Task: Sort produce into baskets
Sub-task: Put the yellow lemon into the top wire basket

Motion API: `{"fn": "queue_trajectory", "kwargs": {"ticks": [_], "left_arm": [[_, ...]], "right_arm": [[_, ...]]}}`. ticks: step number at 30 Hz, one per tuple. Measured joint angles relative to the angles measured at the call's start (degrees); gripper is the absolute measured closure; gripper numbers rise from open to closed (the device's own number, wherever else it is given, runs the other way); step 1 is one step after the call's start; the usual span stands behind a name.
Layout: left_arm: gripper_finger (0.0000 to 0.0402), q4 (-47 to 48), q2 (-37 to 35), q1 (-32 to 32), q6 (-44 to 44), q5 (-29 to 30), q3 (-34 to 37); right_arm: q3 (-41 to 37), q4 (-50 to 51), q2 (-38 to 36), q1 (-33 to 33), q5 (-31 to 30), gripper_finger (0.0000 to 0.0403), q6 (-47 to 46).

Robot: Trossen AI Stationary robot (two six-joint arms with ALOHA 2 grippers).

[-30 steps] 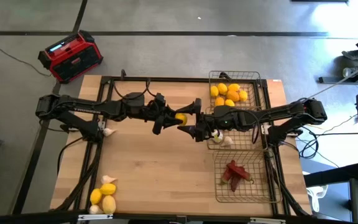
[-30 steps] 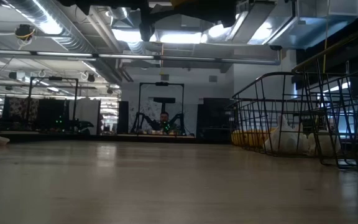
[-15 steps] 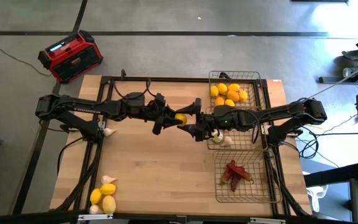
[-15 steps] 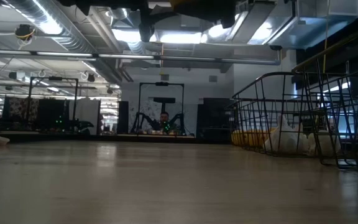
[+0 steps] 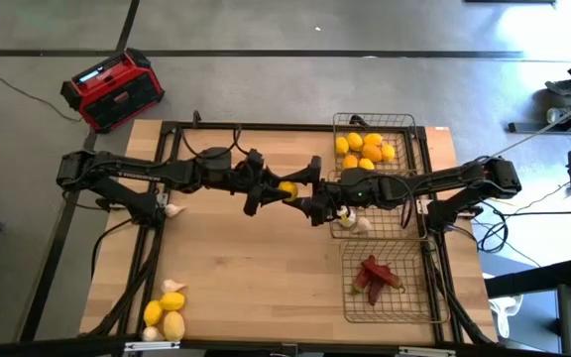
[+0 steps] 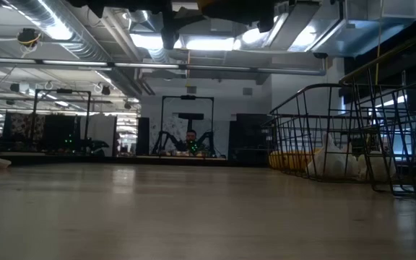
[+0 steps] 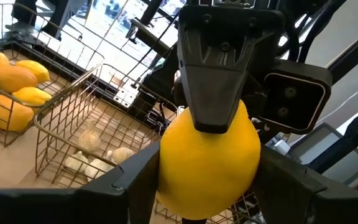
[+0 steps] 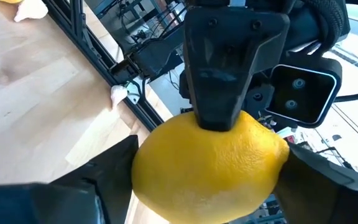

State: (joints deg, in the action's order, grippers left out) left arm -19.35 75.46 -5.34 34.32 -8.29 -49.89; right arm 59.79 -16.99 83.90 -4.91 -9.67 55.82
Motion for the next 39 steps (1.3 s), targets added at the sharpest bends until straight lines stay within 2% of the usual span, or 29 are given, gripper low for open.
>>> {"fn": "queue_trajectory", "kwargs": {"ticks": [7, 13, 19, 24, 30, 34, 39], "left_arm": [[0.0118, 1.18, -0.50, -0.07, -1.26, 0.30, 0.00], [0.0102, 9.93, -5.92, -0.37, -4.86, 0.19, 0.00], [0.0101, 20.76, -12.16, -0.27, -9.19, 2.52, -0.02], [0.0101, 26.74, -14.18, -0.22, -10.55, 6.12, -0.02], [0.0101, 29.39, -13.58, -0.22, -11.55, 8.39, -0.02], [0.0101, 29.39, -13.14, 0.36, -12.03, 9.24, -0.07], [0.0101, 29.47, -13.09, 1.41, -13.22, 9.82, -0.07]], "right_arm": [[-0.02, 0.03, 0.02, 0.00, -0.47, 0.0104, -1.27], [-0.02, 0.59, 0.02, -0.01, -5.40, 0.0101, -6.50], [0.00, 1.08, -0.06, 0.04, -18.37, 0.0105, -10.90], [0.00, 1.29, -0.17, 0.07, -35.09, 0.0106, -11.01], [0.00, 1.86, -0.29, 1.60, -53.72, 0.0106, -10.91], [0.00, 6.19, -1.79, 4.50, -58.90, 0.0106, -12.15], [0.00, 13.86, -4.99, 10.57, -58.59, 0.0107, -20.12]]}}
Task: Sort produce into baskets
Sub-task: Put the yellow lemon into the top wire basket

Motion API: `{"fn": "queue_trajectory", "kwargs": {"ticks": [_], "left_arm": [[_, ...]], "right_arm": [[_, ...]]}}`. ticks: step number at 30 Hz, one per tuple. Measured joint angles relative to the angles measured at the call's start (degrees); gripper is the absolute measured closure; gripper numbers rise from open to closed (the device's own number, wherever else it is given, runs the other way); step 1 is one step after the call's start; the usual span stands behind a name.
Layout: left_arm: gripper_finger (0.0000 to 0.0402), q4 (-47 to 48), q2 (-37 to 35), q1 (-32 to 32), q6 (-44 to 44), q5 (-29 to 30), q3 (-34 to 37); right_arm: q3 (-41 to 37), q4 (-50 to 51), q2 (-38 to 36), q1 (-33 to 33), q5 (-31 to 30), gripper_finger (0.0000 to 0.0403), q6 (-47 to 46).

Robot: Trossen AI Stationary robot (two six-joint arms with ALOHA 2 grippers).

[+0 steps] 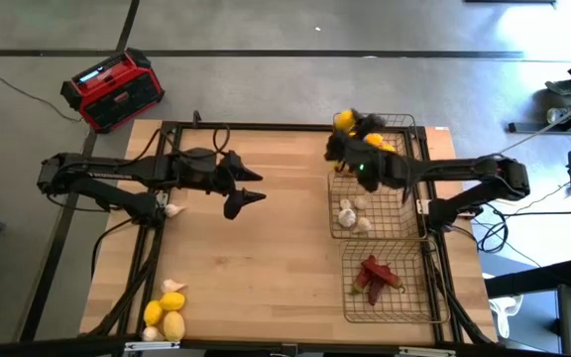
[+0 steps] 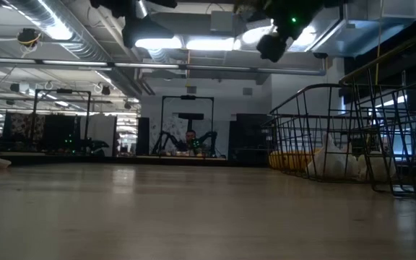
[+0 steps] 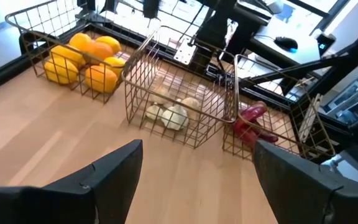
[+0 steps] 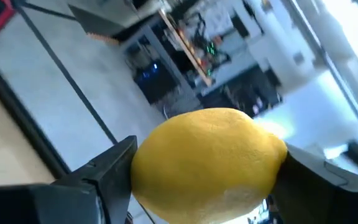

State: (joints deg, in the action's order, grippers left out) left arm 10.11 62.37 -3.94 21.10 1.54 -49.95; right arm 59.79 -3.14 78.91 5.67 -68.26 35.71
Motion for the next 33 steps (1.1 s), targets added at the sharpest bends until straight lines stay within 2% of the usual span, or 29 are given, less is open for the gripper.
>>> {"fn": "queue_trajectory", "kwargs": {"ticks": [3, 7, 10, 13, 16, 18, 26, 33], "left_arm": [[0.0101, 0.06, 0.04, 0.56, -0.14, 0.14, 0.00], [0.0101, 0.07, 0.03, 0.67, -0.47, 0.17, 0.00], [0.0101, 0.03, 0.02, 0.65, -0.48, 0.27, 0.00], [0.0101, 0.02, 0.02, 0.65, -0.76, 0.38, 0.00], [0.0101, 0.04, 0.02, 0.65, -1.54, 0.67, 0.00], [0.0101, 0.02, 0.02, 0.65, -1.65, 0.70, 0.00], [0.0101, 0.04, 0.04, 0.65, -1.69, 0.70, 0.02], [0.0101, 0.02, 0.04, 1.38, -2.42, 0.70, 0.04]], "right_arm": [[0.00, 6.47, -2.14, 4.12, 2.65, 0.0107, -6.16], [0.03, 17.07, -4.91, 10.30, 10.64, 0.0107, -18.93], [0.04, 25.66, -6.29, 15.68, 19.75, 0.0107, -30.12], [0.04, 33.24, -6.55, 21.44, 31.31, 0.0107, -40.23], [0.04, 38.48, -6.17, 26.77, 42.35, 0.0107, -46.87], [0.04, 40.68, -5.50, 29.38, 47.46, 0.0107, -49.37], [0.04, 44.22, -1.56, 33.93, 56.56, 0.0107, -54.24], [0.04, 45.12, 4.43, 33.71, 57.92, 0.0107, -55.00]]}}
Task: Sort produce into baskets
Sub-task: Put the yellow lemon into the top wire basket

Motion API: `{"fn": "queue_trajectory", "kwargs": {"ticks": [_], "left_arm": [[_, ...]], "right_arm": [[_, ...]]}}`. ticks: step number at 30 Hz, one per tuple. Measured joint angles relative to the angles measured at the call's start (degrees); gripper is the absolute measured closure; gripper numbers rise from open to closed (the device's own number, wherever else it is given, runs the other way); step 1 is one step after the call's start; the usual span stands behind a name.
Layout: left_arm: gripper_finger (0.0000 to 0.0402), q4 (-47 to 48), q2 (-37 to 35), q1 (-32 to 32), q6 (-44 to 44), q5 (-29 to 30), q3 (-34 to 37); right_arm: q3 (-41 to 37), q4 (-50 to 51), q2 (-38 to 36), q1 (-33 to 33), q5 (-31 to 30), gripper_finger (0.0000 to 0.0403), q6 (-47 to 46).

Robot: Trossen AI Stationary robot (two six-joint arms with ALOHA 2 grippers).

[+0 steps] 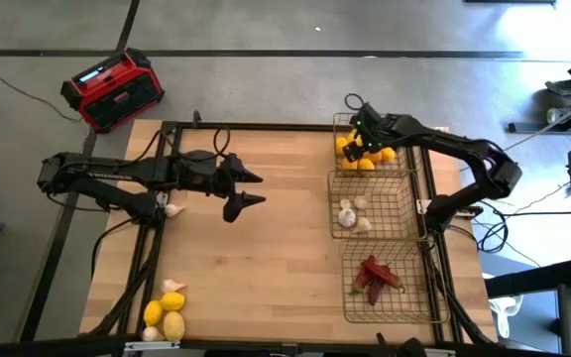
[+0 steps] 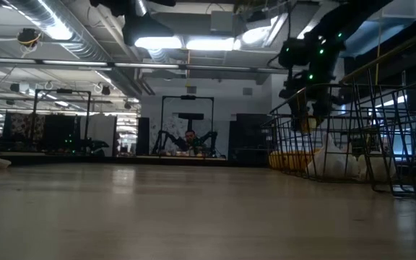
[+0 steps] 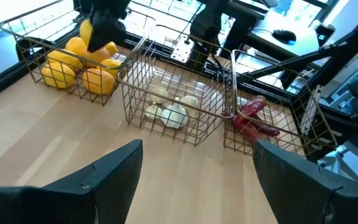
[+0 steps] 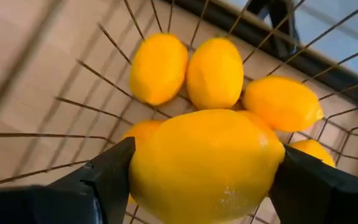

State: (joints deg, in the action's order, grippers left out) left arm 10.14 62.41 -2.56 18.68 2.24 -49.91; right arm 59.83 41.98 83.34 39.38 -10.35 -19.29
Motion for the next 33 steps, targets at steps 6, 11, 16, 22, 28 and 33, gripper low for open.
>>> {"fn": "queue_trajectory", "kwargs": {"ticks": [6, 11, 16, 22, 28, 33], "left_arm": [[0.0101, 0.00, 0.00, 0.96, -0.68, 0.00, 0.03], [0.0101, -0.01, 0.00, 1.15, -0.75, 0.00, 0.03], [0.0101, -0.03, 0.00, 1.15, -0.75, 0.00, 0.03], [0.0101, -0.03, 0.00, 1.15, -0.74, 0.00, 0.03], [0.0101, -0.05, 0.00, 1.15, -0.73, 0.00, 0.03], [0.0101, -0.05, 0.00, 1.15, -0.71, -0.01, 0.03]], "right_arm": [[0.00, -0.01, 5.31, 0.07, -1.13, 0.0107, 0.00], [0.00, 0.06, 8.58, 0.07, -0.59, 0.0107, 0.14], [0.07, -0.25, 9.41, 0.04, -0.61, 0.0105, 0.83], [0.07, -0.19, 9.44, 0.02, -0.72, 0.0076, 2.26], [0.07, 0.11, 9.50, 0.02, -2.09, 0.0055, 3.22], [0.07, 0.06, 9.50, 0.00, -2.82, 0.0046, 4.11]]}}
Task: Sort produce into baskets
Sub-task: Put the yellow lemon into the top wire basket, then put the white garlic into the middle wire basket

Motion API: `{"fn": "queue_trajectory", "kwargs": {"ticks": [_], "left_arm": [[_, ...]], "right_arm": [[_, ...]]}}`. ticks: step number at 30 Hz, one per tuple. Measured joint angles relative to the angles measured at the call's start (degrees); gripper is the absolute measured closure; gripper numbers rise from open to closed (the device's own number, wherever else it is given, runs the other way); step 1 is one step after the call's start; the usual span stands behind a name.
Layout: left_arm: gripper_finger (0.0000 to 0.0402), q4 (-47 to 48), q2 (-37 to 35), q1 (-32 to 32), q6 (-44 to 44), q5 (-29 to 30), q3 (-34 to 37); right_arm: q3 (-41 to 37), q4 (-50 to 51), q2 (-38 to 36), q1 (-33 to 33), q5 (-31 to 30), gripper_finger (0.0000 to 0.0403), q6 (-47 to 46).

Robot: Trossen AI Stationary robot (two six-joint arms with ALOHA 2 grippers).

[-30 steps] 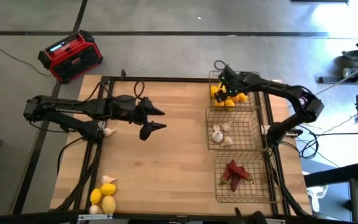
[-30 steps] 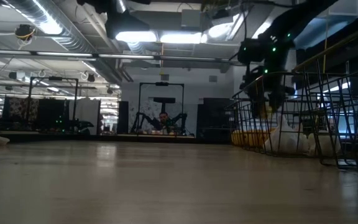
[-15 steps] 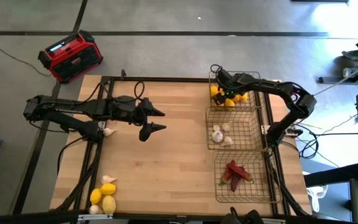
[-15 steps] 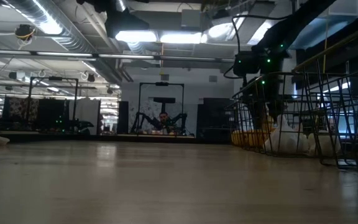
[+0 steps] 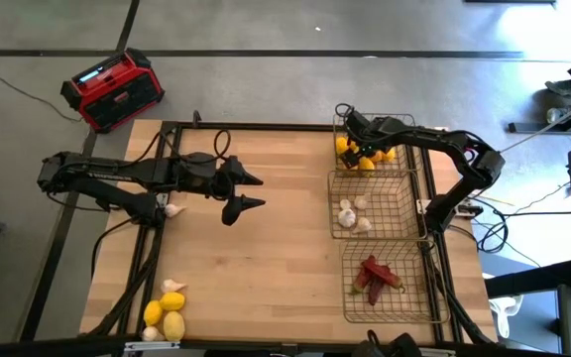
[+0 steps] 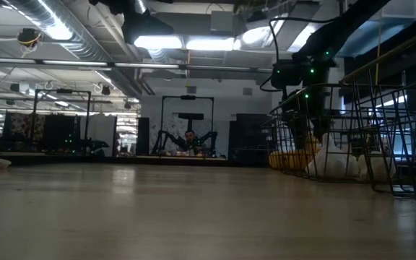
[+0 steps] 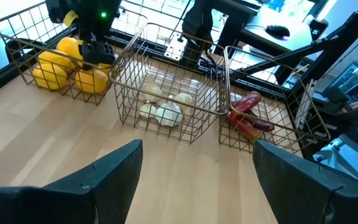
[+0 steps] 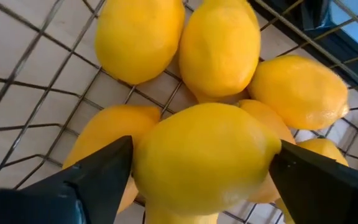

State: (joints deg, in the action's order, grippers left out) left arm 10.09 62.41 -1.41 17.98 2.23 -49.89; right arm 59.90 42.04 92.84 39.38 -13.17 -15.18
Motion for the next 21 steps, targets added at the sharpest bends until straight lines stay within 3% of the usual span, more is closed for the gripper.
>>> {"fn": "queue_trajectory", "kwargs": {"ticks": [7, 13, 21], "left_arm": [[0.0101, 0.00, 0.00, 0.00, 0.00, -0.01, 0.00], [0.0101, 0.00, 0.00, 0.00, -0.11, -0.01, 0.00], [0.0101, 0.02, 0.00, 0.00, -1.39, -0.01, 0.00]], "right_arm": [[-0.07, 0.24, 0.02, 0.02, -0.49, 0.0006, -0.89], [-0.13, 0.27, -0.70, 0.02, -1.02, 0.0026, 0.62], [2.78, 0.30, -9.65, -3.11, -1.76, 0.0031, 2.25]]}}
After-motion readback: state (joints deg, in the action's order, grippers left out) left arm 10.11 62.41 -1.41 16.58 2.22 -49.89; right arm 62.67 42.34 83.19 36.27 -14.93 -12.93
